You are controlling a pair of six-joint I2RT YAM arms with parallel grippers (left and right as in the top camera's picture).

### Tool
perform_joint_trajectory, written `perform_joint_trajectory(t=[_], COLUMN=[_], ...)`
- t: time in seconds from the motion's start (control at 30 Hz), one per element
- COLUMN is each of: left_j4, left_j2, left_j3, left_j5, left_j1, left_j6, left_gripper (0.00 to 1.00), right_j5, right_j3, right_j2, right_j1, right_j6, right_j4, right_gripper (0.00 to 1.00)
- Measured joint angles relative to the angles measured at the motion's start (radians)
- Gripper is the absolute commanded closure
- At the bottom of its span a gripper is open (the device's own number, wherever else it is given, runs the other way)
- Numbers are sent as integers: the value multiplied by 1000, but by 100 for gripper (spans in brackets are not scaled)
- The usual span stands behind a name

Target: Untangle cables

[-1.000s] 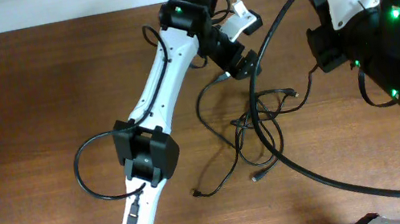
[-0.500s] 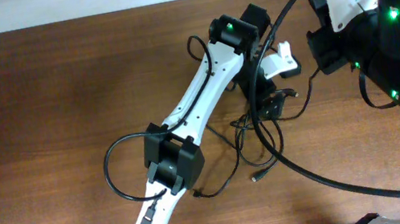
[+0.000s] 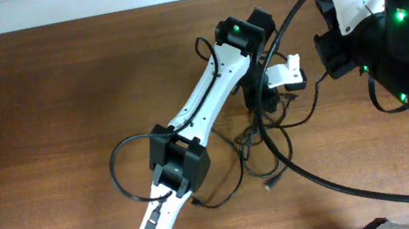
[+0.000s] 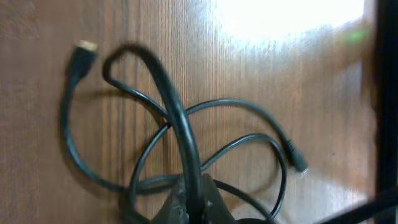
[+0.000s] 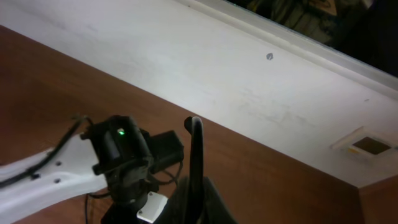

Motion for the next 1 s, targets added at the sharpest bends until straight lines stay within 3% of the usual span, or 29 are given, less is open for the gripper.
perform_joint_trajectory(t=[0.13,0.27,0.43,0.7,0.83,1.0], left_j4=[6,8,-11,-83,-86,-88], left_j2=[50,43,-86,-402,-455,-521], left_j3=[0,55,164,224,224,219], left_j5=[-27,-158,-334,-454,-473,-480], left_j1=[5,47,222,553,642,690], left_j6=[-24,-132,-307,-422,-448,-459], left_gripper=[100,100,100,100,100,100], right_j5=[1,41,76,129,165,79], right_j3=[0,0,0,17,41,31], right_j2=[0,-15,-87,-280,-274,-122], right_j1=[0,-24,-219,-499,-632,-756], right_j6=[0,3,28,45,89,201], right_j4=[0,19,161,409,418,311], right_gripper=[96,96,96,96,96,96])
